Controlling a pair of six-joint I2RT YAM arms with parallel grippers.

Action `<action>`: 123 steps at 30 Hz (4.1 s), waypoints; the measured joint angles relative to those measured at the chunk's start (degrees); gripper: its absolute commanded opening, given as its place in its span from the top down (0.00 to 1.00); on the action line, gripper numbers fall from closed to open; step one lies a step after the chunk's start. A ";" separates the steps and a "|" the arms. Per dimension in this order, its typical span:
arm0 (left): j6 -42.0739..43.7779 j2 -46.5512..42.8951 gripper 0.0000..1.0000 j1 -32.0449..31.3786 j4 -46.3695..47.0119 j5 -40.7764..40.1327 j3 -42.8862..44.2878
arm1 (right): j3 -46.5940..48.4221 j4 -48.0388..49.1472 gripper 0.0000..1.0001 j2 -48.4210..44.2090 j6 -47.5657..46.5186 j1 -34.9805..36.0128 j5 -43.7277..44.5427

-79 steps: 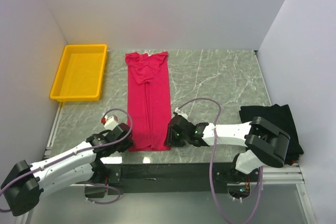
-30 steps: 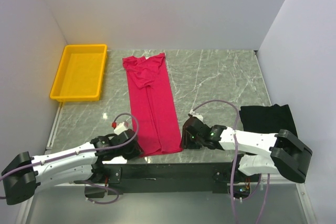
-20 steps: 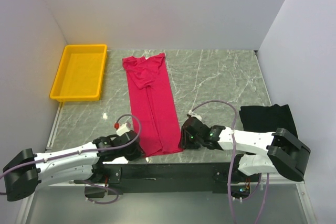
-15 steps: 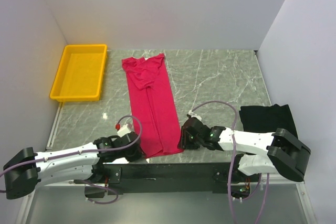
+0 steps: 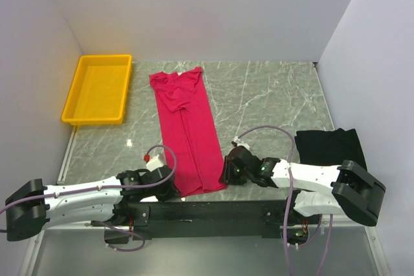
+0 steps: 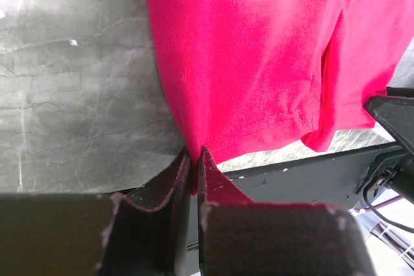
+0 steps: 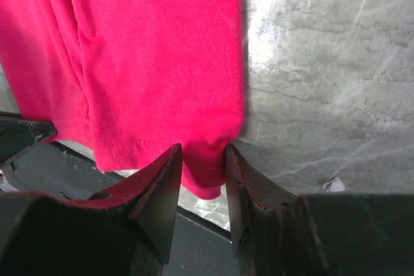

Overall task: Fold and stack the t-shirts
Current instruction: Fold the tshirt

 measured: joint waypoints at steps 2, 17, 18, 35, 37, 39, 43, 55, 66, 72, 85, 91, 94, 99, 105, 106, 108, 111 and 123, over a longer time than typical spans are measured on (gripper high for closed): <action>-0.52 0.13 0.91 -0.37 0.09 -0.15 0.00 | -0.28 0.31 0.59 -0.20 0.22 0.00 0.00; -2.40 0.74 0.98 -3.15 -1.46 -0.59 0.83 | -2.78 0.92 0.60 -3.28 0.39 0.17 -0.70; -2.47 0.61 0.99 -3.34 -1.84 -0.59 0.92 | -2.95 0.57 0.59 -3.76 0.37 0.24 -0.72; -4.52 -1.53 0.99 -6.27 -6.01 -1.27 1.03 | -3.52 0.61 0.66 -3.98 1.77 5.01 -2.58; -4.96 -1.53 0.99 -6.86 -6.05 -1.62 1.03 | -3.56 1.22 0.78 -3.32 2.40 6.08 -2.69; -5.35 -1.53 0.99 -7.28 -6.12 -1.73 1.03 | -4.13 1.53 0.96 -3.28 3.13 6.67 -2.80; -5.62 -1.51 0.99 -8.02 -6.75 -2.05 1.31 | -4.37 1.03 1.00 -3.67 4.42 8.28 -2.51; -5.53 -4.61 0.99 -10.67 -17.62 -4.81 8.70 | 3.54 -15.61 1.00 -7.58 2.36 10.40 2.58; 15.23 1.16 0.99 22.40 -7.41 -4.35 14.64 | 27.85 -14.29 1.00 7.85 -8.79 -10.47 0.66; 24.50 16.26 0.99 34.53 2.80 0.24 21.00 | 40.94 -13.11 1.00 23.19 -12.66 -17.46 -2.32; 27.96 34.67 0.99 43.78 11.06 5.42 30.45 | 56.08 -13.09 1.00 41.75 -15.78 -25.66 -8.63; 27.91 35.19 0.99 44.63 11.39 5.97 30.45 | 59.76 -12.96 1.00 44.00 -16.44 -25.79 -10.73; 27.91 35.17 0.99 45.20 11.43 5.97 30.45 | 59.95 -12.96 1.00 44.76 -16.76 -25.79 -11.21; 27.93 35.17 0.99 46.66 11.43 6.34 30.45 | 60.11 -13.60 1.00 45.46 -17.29 -25.79 -11.23; 28.09 35.17 0.99 47.84 11.32 6.49 30.47 | 61.79 -13.90 1.00 45.51 -17.46 -25.83 -11.28; 28.17 35.17 0.99 48.00 11.30 6.54 30.51 | 61.88 -13.88 1.00 45.51 -17.46 -25.88 -11.34; 28.41 35.17 0.99 48.26 11.06 6.80 30.77 | 62.05 -13.88 1.00 45.51 -17.46 -26.03 -11.50; 28.98 35.17 0.99 48.59 10.49 7.21 31.76 | 62.36 -13.84 1.00 45.90 -17.46 -26.53 -11.80; 29.90 36.15 0.90 49.27 9.81 7.63 34.45 | 65.29 -14.60 0.92 50.31 -18.08 -27.61 -13.00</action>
